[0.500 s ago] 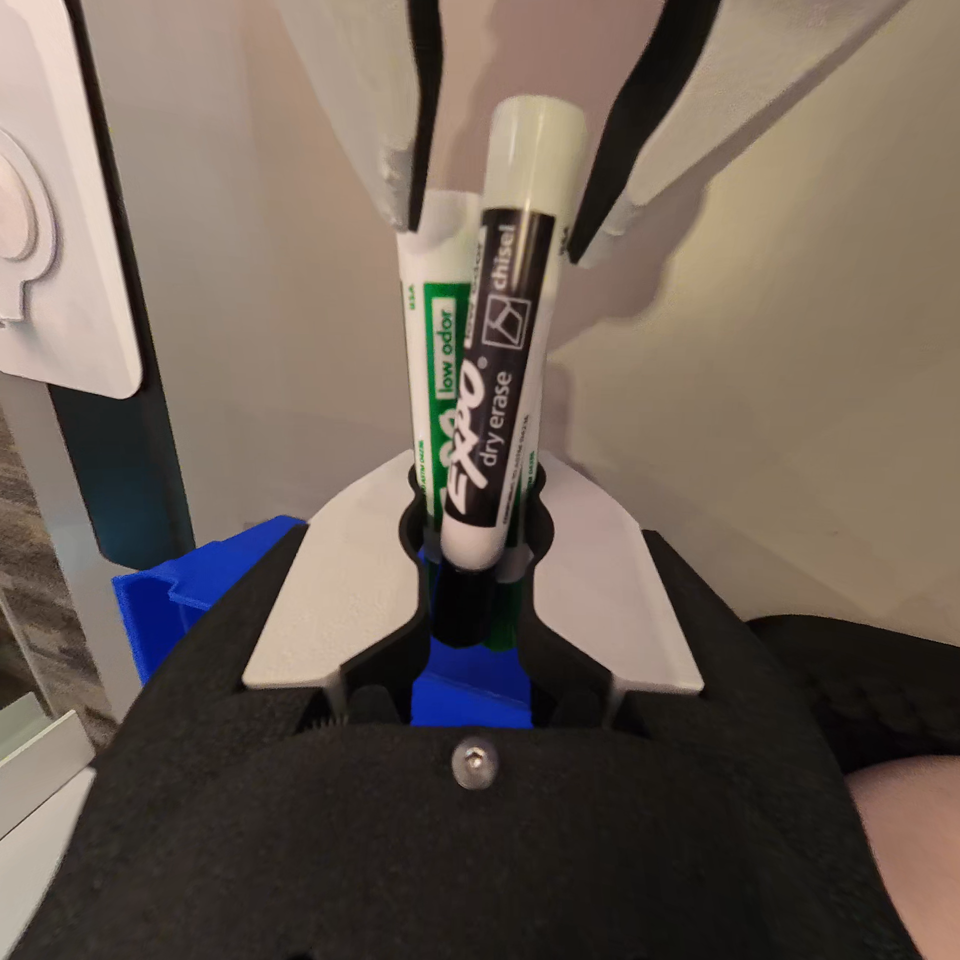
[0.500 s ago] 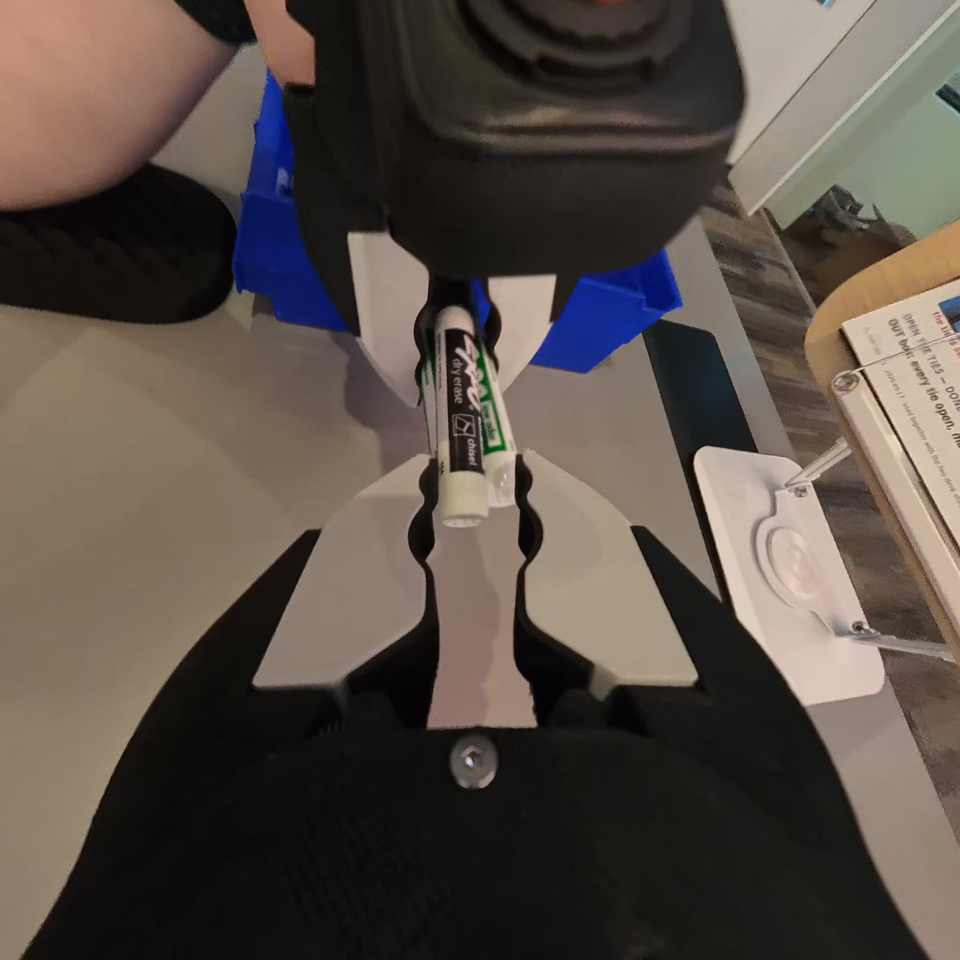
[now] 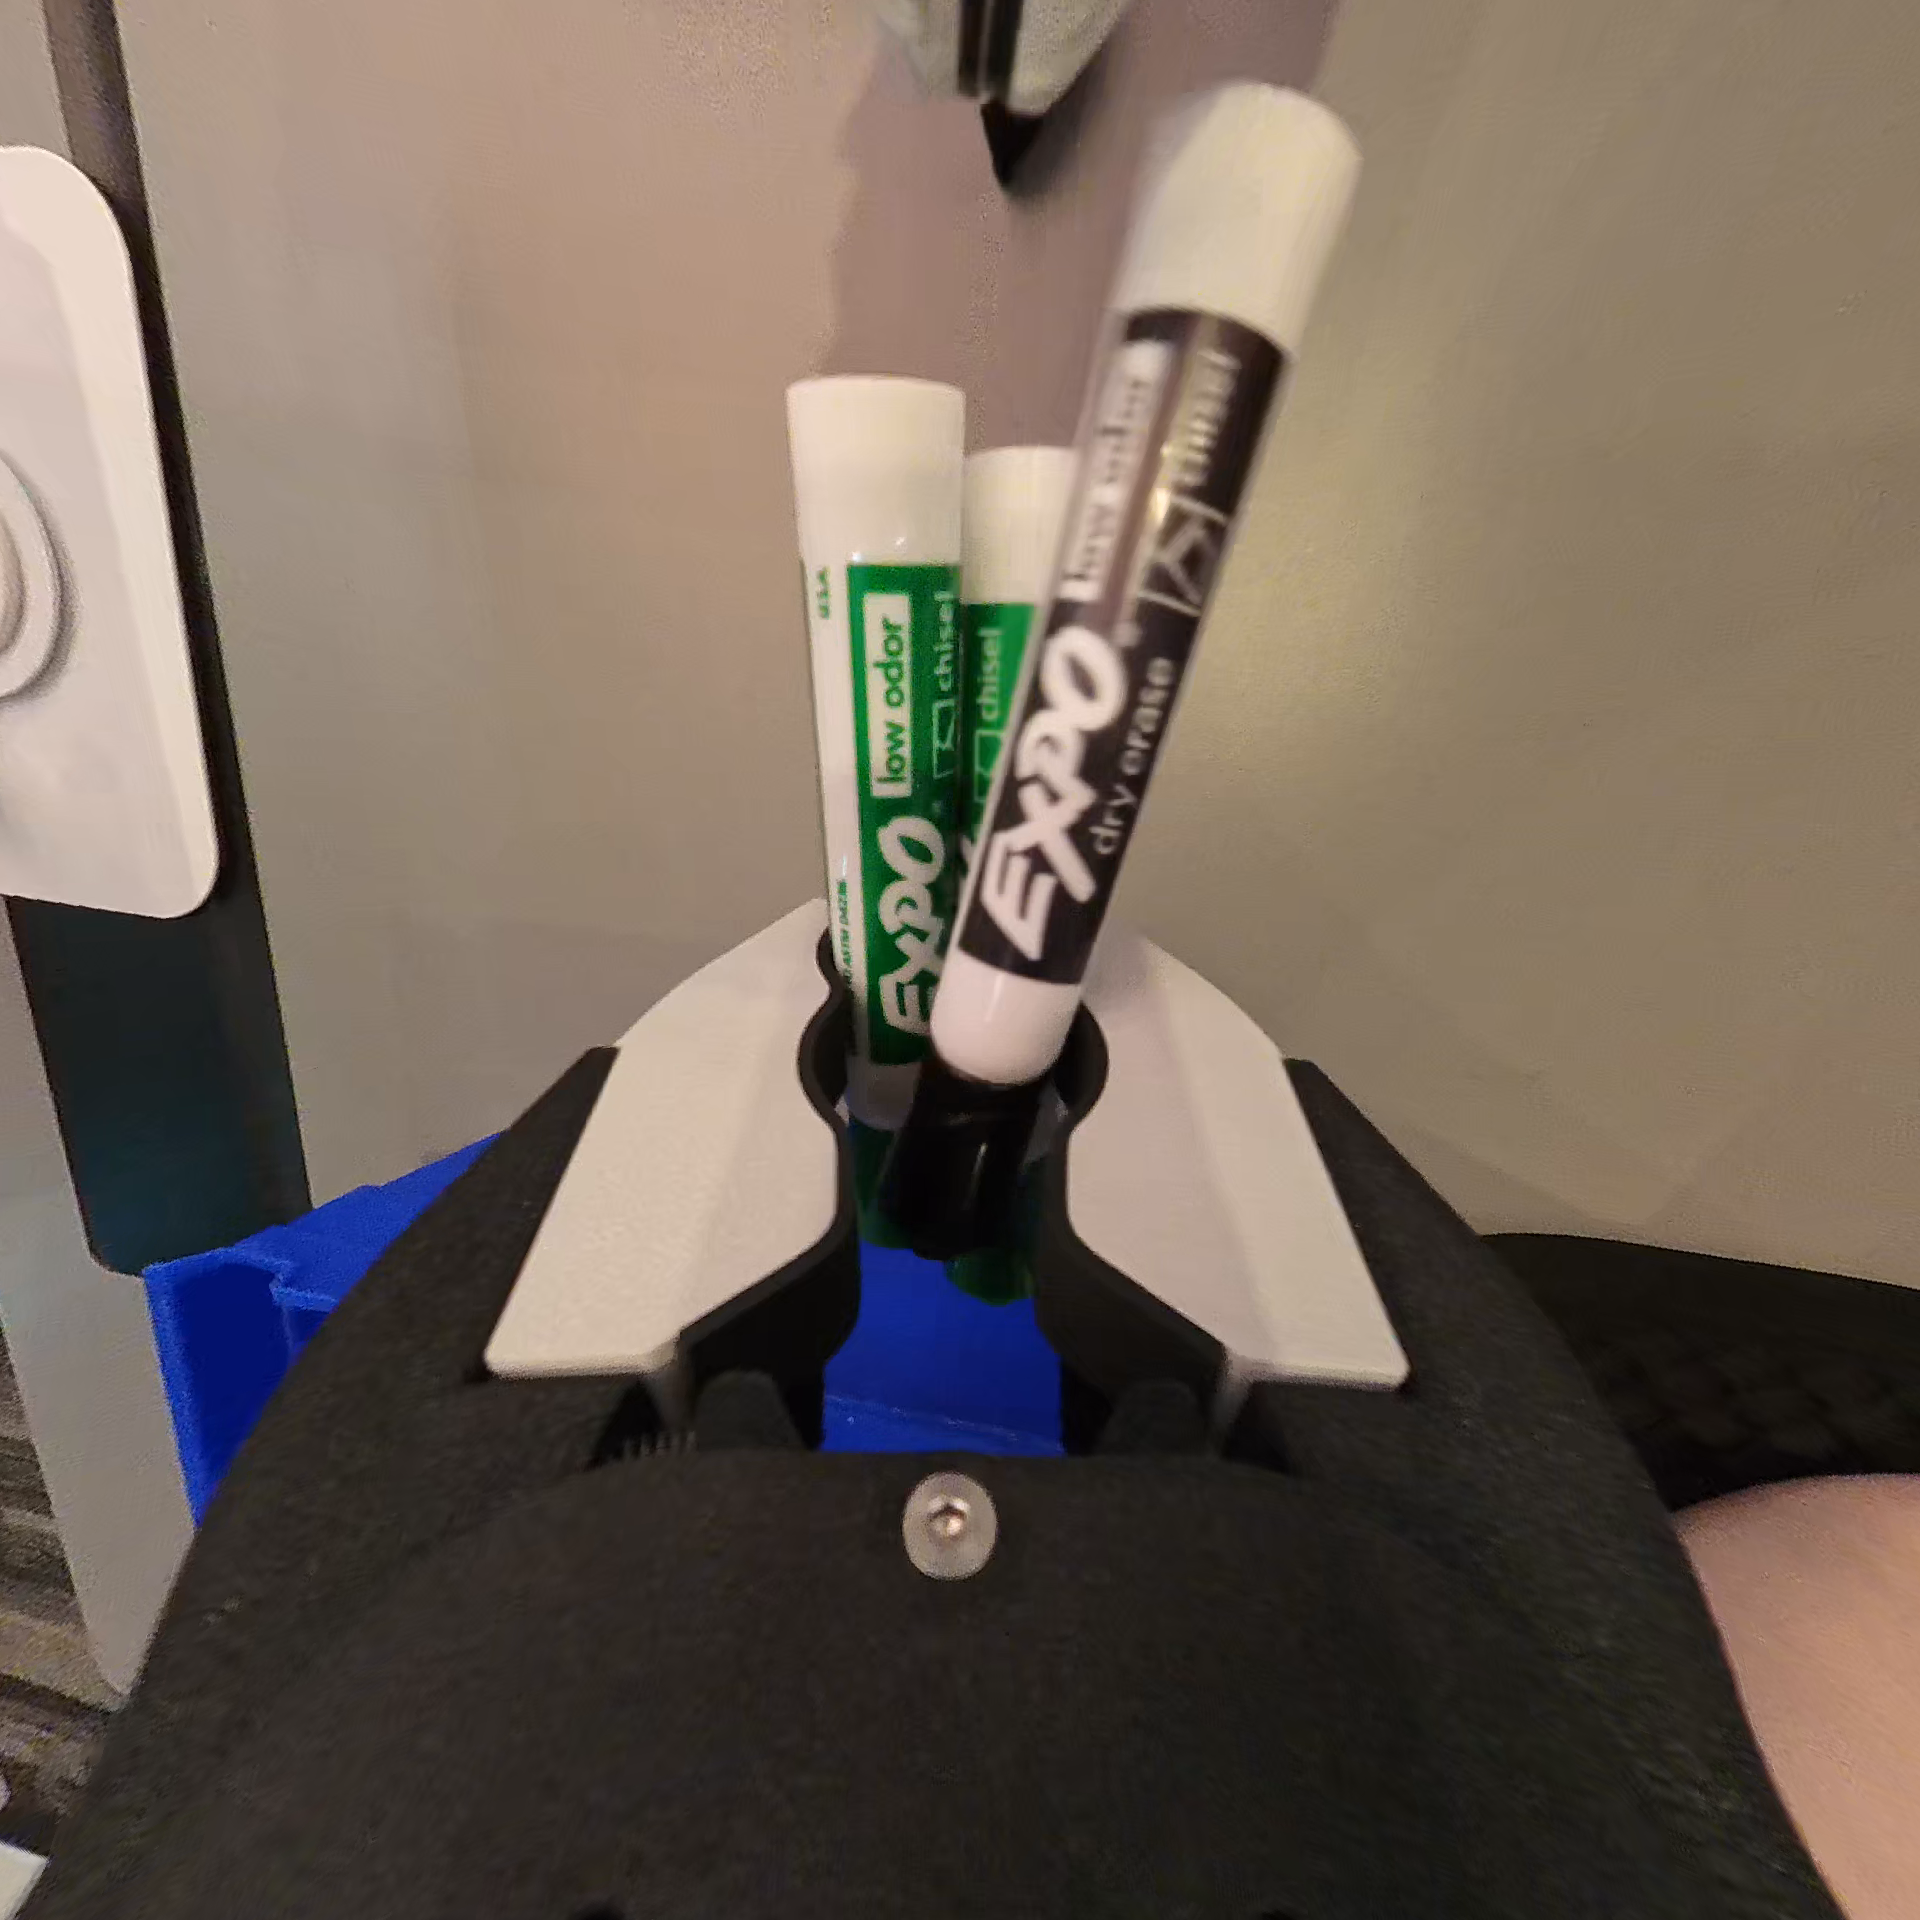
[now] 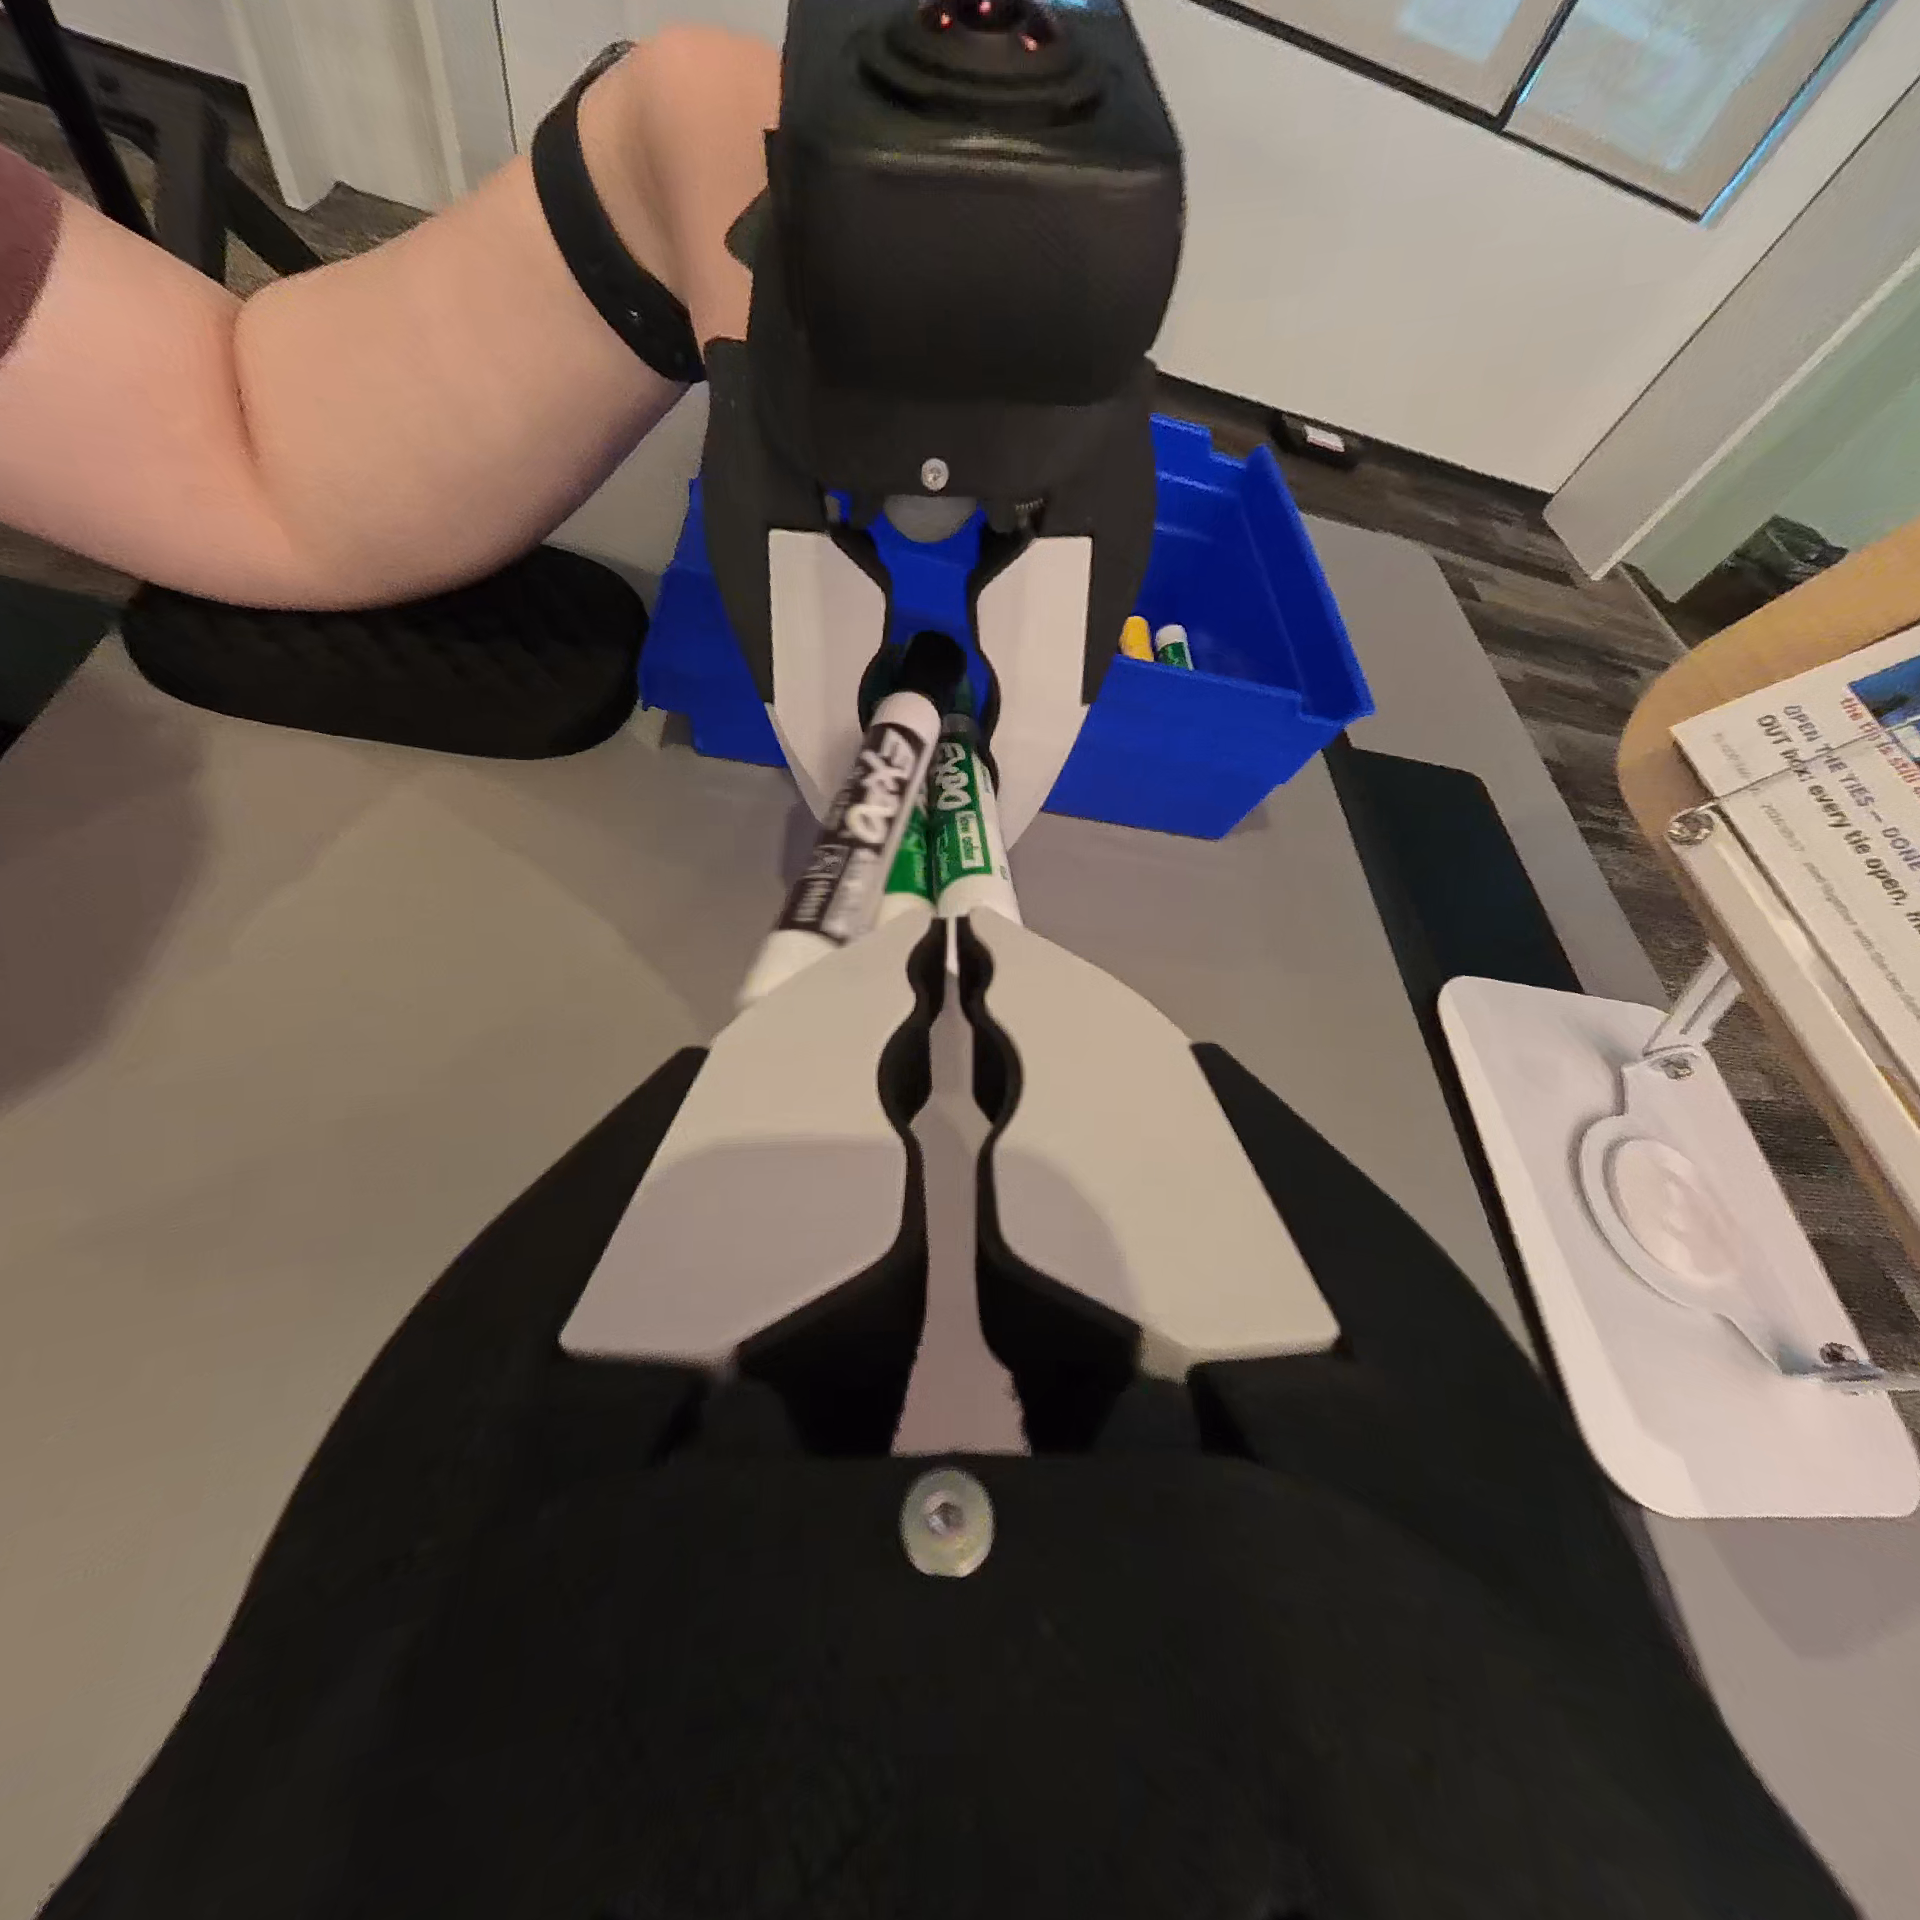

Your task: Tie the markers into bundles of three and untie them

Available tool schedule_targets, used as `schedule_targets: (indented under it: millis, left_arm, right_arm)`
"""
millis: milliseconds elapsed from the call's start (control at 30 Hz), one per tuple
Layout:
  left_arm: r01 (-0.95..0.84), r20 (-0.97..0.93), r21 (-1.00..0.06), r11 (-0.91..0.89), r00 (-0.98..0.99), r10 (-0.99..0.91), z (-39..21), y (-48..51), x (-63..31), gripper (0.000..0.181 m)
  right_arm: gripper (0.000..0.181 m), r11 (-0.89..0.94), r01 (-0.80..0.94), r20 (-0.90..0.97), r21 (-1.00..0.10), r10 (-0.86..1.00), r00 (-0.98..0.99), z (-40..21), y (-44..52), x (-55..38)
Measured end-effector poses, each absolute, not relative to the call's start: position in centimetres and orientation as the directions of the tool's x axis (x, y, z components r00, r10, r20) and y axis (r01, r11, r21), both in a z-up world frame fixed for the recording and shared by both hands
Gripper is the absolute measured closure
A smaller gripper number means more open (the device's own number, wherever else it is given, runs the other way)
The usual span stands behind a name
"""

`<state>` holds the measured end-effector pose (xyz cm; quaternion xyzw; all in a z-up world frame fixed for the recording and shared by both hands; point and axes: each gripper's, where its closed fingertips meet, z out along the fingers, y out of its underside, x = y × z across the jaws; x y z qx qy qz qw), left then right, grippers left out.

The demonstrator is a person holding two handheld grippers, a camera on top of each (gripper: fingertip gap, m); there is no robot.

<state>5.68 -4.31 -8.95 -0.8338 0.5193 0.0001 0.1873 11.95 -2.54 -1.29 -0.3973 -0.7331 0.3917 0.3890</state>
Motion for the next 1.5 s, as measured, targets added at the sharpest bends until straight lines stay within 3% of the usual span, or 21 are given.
schedule_targets:
  millis: [100,200,267,533,600,667,967,1500]
  left_arm:
    - [-0.865,-0.191,-0.307,-0.398,0.465,-0.864,-9.1,-4.4,5.4,0.144]
    - [-0.863,-0.181,-0.301,-0.406,0.470,-0.864,-9.4,-4.4,5.2,0.144]
    - [-0.864,-0.179,-0.301,-0.403,0.467,-0.866,-9.6,-4.3,5.3,0.144]
    - [-0.856,-0.198,-0.303,-0.419,0.486,-0.851,-9.0,-4.4,4.6,0.144]
    - [-0.848,-0.186,-0.304,-0.434,0.500,-0.846,-8.9,-4.6,4.3,0.144]
    - [-0.849,-0.195,-0.295,-0.438,0.503,-0.842,-8.9,-4.6,4.0,0.144]
    - [-0.863,-0.209,-0.260,-0.433,0.488,-0.847,-9.3,-4.7,4.1,0.144]
    - [-0.866,-0.208,-0.252,-0.431,0.484,-0.850,-9.1,-5.1,4.3,0.144]
  right_arm:
    - [0.175,0.402,0.270,0.288,-0.875,0.880,-0.378,-0.9,-2.2,12.7]
    - [0.173,0.379,0.377,0.179,-0.845,0.865,-0.468,-2.7,-3.0,14.3]
    - [0.156,0.391,0.419,0.152,-0.820,0.854,-0.498,-3.7,-3.4,14.8]
    - [0.140,0.296,0.554,-0.080,-0.778,0.829,-0.554,-8.0,-6.6,12.7]
    - [0.143,0.247,0.574,-0.130,-0.781,0.835,-0.535,-8.4,-6.9,12.1]
    - [0.160,0.216,0.566,-0.143,-0.796,0.841,-0.522,-8.2,-6.7,11.6]
    - [0.165,0.095,0.460,-0.122,-0.883,0.899,-0.421,-4.6,-4.6,10.8]
    - [0.163,0.010,0.507,-0.185,-0.862,0.925,-0.333,-4.2,-3.3,11.0]
